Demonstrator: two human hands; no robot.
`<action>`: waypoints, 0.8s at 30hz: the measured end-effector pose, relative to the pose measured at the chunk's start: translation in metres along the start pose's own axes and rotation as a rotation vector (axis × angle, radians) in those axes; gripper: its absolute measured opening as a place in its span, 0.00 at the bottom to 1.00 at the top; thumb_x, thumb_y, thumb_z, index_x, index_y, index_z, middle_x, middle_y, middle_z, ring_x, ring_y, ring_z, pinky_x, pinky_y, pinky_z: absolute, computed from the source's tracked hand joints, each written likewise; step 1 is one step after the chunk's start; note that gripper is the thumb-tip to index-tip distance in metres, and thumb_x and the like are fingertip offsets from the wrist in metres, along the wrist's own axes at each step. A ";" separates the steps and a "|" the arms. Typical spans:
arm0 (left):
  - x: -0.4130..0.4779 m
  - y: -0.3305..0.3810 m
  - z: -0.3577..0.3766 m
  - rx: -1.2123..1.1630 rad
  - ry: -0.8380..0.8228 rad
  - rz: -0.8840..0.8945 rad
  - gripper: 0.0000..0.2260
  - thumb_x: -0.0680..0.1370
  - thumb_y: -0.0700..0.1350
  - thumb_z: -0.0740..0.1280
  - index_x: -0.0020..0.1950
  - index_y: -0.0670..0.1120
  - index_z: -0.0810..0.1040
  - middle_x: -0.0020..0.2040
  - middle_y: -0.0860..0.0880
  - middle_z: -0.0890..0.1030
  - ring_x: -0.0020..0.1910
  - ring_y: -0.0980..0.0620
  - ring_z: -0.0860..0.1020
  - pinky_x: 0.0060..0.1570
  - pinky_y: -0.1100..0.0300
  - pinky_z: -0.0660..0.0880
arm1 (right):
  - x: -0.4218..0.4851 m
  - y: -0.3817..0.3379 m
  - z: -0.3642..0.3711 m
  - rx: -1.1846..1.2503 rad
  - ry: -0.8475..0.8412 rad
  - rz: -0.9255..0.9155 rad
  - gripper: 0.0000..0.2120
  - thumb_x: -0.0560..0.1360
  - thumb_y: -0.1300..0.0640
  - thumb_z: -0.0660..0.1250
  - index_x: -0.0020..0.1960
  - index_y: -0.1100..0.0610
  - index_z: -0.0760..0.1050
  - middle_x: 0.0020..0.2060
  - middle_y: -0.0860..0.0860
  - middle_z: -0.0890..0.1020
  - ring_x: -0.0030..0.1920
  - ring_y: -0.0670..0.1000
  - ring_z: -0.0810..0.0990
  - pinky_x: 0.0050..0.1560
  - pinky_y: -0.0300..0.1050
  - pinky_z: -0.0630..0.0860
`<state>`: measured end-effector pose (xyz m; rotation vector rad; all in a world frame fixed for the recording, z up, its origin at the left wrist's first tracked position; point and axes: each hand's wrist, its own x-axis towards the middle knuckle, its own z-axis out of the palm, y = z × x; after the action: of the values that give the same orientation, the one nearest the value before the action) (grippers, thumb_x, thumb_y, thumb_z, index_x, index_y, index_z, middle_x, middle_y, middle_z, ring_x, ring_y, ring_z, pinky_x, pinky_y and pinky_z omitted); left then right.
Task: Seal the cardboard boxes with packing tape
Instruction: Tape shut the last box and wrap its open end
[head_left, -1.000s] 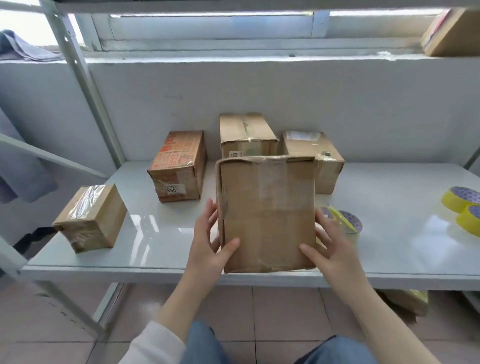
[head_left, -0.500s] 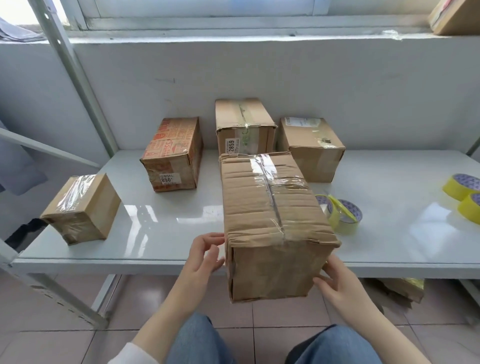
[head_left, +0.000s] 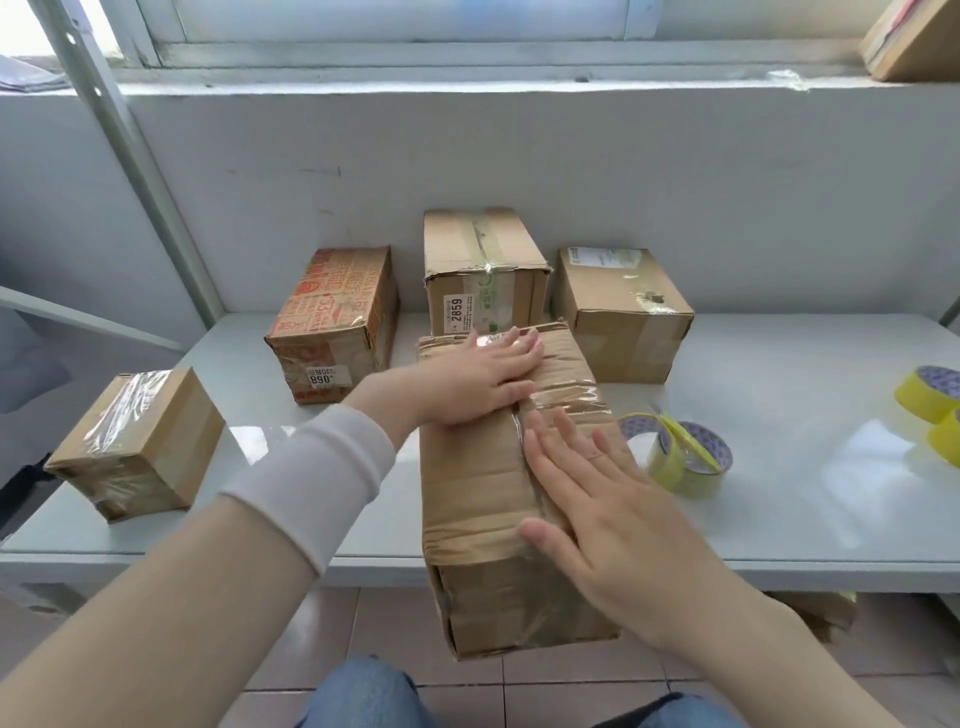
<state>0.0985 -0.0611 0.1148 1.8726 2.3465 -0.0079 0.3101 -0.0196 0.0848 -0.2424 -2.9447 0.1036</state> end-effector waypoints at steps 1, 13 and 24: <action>0.003 0.001 0.005 0.024 -0.046 -0.002 0.24 0.84 0.52 0.46 0.78 0.48 0.43 0.78 0.51 0.41 0.76 0.56 0.38 0.73 0.53 0.35 | 0.000 0.003 0.001 -0.029 -0.016 0.001 0.34 0.80 0.40 0.37 0.70 0.61 0.67 0.70 0.53 0.68 0.71 0.53 0.65 0.67 0.46 0.56; 0.005 0.006 0.004 0.015 0.006 -0.082 0.26 0.83 0.54 0.46 0.78 0.48 0.42 0.78 0.51 0.40 0.76 0.56 0.38 0.72 0.56 0.34 | 0.008 0.017 -0.005 0.140 -0.092 0.029 0.44 0.63 0.32 0.20 0.75 0.49 0.37 0.73 0.39 0.37 0.72 0.37 0.33 0.70 0.34 0.32; -0.056 0.016 0.036 -0.745 0.643 -0.448 0.27 0.81 0.52 0.59 0.77 0.48 0.56 0.77 0.51 0.58 0.76 0.53 0.53 0.75 0.52 0.49 | -0.001 0.031 -0.018 0.793 0.231 0.444 0.24 0.78 0.48 0.59 0.73 0.46 0.59 0.69 0.36 0.61 0.69 0.36 0.57 0.69 0.36 0.55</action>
<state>0.1299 -0.1157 0.0865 1.0511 2.5209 1.3782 0.3191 0.0115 0.1000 -0.7026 -2.3375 1.1655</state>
